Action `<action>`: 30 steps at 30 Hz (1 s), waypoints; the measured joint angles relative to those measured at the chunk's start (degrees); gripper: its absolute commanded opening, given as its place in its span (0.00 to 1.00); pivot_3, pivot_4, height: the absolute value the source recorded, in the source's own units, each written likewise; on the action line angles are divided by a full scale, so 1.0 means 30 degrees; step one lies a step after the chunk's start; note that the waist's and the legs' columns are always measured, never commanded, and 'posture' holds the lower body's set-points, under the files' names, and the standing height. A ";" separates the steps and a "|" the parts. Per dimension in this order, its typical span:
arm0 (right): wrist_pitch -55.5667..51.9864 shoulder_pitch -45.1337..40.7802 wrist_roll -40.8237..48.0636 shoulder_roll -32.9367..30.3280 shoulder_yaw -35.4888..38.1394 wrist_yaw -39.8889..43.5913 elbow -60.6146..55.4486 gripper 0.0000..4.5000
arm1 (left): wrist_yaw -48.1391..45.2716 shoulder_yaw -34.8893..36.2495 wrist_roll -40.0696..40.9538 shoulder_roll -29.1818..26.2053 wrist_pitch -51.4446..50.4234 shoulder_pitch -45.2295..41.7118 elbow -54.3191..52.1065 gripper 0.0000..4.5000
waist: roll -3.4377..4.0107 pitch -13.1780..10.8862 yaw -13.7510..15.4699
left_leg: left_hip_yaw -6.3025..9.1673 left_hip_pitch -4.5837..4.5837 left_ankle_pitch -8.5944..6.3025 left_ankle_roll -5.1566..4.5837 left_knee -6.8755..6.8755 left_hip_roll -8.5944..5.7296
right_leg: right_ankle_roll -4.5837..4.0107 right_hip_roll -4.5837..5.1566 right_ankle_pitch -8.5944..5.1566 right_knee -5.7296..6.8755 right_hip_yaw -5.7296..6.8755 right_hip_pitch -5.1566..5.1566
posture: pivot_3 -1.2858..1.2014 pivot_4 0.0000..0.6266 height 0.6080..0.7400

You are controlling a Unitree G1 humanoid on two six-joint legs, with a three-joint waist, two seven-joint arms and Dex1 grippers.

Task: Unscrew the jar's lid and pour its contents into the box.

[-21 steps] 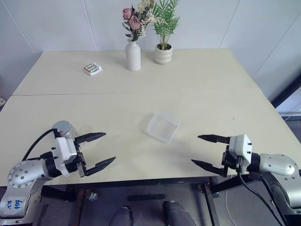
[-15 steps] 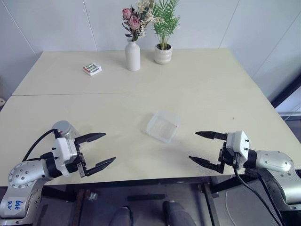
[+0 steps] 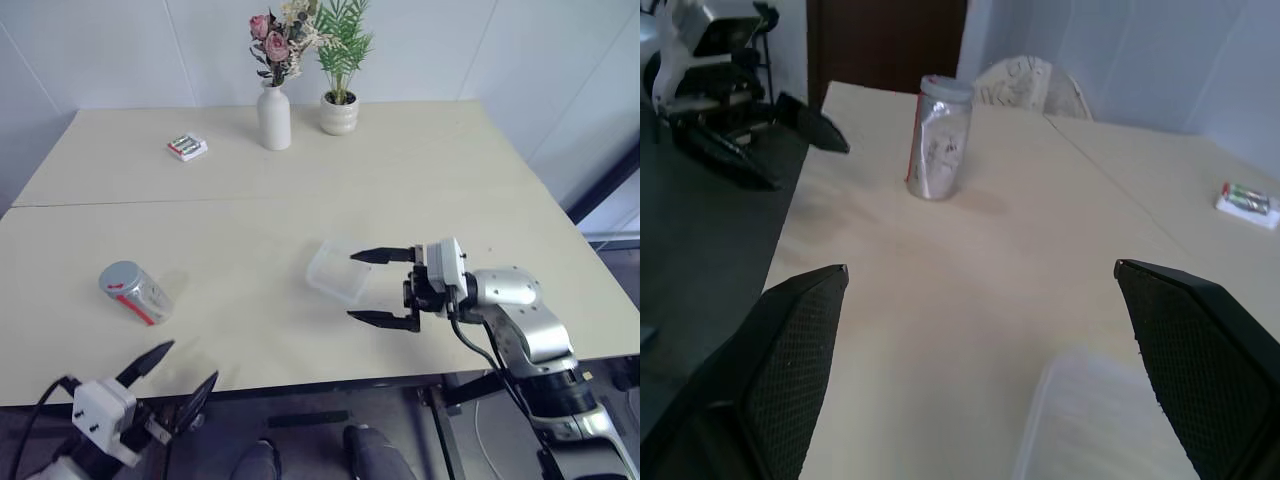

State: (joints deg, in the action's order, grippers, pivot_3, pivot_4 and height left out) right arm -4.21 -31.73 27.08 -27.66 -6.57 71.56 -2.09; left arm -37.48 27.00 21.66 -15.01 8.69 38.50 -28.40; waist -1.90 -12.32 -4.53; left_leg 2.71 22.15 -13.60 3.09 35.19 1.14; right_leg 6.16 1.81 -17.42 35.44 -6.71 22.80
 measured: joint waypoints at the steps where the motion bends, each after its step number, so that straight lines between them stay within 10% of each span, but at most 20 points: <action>1: -0.0054 -0.0483 0.0103 0.0340 -0.0101 0.0163 0.0162 1.00 | 0.0662 0.0488 -0.0008 0.0392 0.0260 -0.0038 0.0056 0.99 | -0.0001 0.0001 0.0047 | 0.0016 0.0000 0.0001 -0.0001 0.0005 0.0002 | -0.0006 -0.0008 -0.0003 0.0000 0.0005 -0.0001 | 0.52 0.24 1.00; 10: 0.1037 -0.3276 -0.0268 0.2571 -0.1347 0.1948 0.3041 1.00 | 0.6015 0.0955 -0.0781 0.3219 0.1008 -0.3902 0.2581 0.99 | -0.0026 0.0017 -0.0024 | 0.0015 0.0010 -0.0043 0.0033 0.0013 0.0023 | 0.0213 -0.0030 0.0115 0.0024 0.0036 0.0008 | 0.52 0.24 1.00; 30: 0.0996 -0.3236 -0.0669 0.3698 -0.1571 0.1265 0.2093 1.00 | 0.6831 0.0296 -0.1042 -0.0516 0.0023 -1.0984 0.7955 0.99 | -0.0021 0.0020 0.0001 | 0.0011 0.0054 -0.0092 0.0116 0.0006 0.0109 | 0.0249 -0.0095 0.0139 0.0202 0.0056 0.0171 | 0.52 0.24 1.00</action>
State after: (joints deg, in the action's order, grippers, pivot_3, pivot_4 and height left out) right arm -1.22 -41.44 25.08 -16.56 -11.28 75.35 4.19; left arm -16.98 27.89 18.54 -16.56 8.76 5.54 -4.53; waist -1.97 -12.26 -4.53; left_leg 2.74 22.31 -13.88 3.44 35.21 1.47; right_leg 6.91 1.52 -17.00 36.05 -6.54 23.32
